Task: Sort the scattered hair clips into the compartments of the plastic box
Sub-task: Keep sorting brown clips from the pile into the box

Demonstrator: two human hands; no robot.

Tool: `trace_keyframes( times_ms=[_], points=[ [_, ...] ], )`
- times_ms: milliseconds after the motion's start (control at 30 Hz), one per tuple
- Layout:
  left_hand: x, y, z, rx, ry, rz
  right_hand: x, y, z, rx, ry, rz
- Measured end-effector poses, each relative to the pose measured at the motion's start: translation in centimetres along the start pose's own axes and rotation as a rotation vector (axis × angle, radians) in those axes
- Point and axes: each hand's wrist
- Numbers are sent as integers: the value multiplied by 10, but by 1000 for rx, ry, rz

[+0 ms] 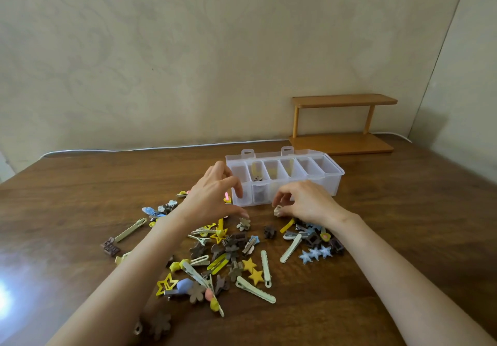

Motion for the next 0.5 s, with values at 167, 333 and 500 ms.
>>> trace_keyframes(
  times_ms=[167, 333, 500],
  points=[
    [0, 3, -1, -12, 47, -19, -1, 2, 2, -21, -41, 32],
    [-2, 10, -5, -11, 27, 13, -1, 5, 4, -39, -32, 36],
    [-3, 14, -8, -59, 12, 26, -1, 7, 9, -68, -18, 58]
  ],
)
Point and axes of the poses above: each hand's wrist, its own x-axis away from the middle knuckle, its own y-axis out of the palm, z = x × y, and after that the axes turned 9 degrees about -x, right-handed
